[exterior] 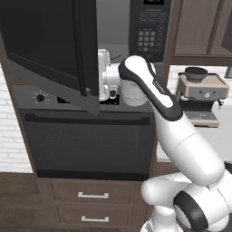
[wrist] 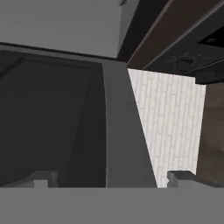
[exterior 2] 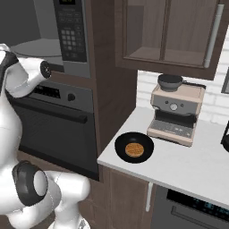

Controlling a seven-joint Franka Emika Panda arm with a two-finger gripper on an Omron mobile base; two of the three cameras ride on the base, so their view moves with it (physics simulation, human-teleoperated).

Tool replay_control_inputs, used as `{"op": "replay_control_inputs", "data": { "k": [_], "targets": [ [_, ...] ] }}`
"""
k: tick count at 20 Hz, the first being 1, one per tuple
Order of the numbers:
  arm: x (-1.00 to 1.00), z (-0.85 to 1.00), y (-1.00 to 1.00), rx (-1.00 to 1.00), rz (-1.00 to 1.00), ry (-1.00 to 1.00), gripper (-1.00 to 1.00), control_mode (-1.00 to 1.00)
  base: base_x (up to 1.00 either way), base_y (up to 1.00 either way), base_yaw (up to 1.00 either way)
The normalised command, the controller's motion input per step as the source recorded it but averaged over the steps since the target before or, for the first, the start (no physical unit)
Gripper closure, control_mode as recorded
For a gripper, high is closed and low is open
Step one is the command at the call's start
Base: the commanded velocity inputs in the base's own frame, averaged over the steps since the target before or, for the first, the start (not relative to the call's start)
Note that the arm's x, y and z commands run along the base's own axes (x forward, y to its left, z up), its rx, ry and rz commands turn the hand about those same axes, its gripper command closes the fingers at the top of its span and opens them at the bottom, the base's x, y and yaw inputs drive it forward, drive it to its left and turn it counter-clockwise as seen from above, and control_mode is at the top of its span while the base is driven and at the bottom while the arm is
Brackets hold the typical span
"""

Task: Open the microwave, place the bowl with waffle inside the microwave, then close the microwave door and turn it on.

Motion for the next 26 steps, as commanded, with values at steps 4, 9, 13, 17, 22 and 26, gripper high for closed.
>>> {"op": "replay_control_inputs", "data": {
  "k": [4, 9, 13, 17, 22, 26],
  "targets": [
    [0.29, -0.1, 0.81, 0.0, 0.15, 0.0, -1.0, -1.0, 0.0, 0.0, 0.0],
    [0.1, -0.11, 0.99, -0.01, 0.17, 0.0, -1.0, -1.0, 0.0, 0.0, 0.0],
    [0.02, -0.04, 1.0, -0.01, 0.17, 0.0, -1.0, -1.0, 0.0, 0.0, 0.0],
    [0.0, 0.0, 1.0, -0.01, 0.17, 0.0, -1.0, -1.0, 0.0, 0.0, 0.0],
    [-0.04, 0.0, 0.9, -0.01, 0.11, -0.11, -1.0, -1.0, 0.0, 0.0, 0.0],
    [-0.71, 0.0, -0.18, 0.0, -0.08, -0.34, -1.0, -1.0, 0.0, 0.0, 0.0]
  ]
}}
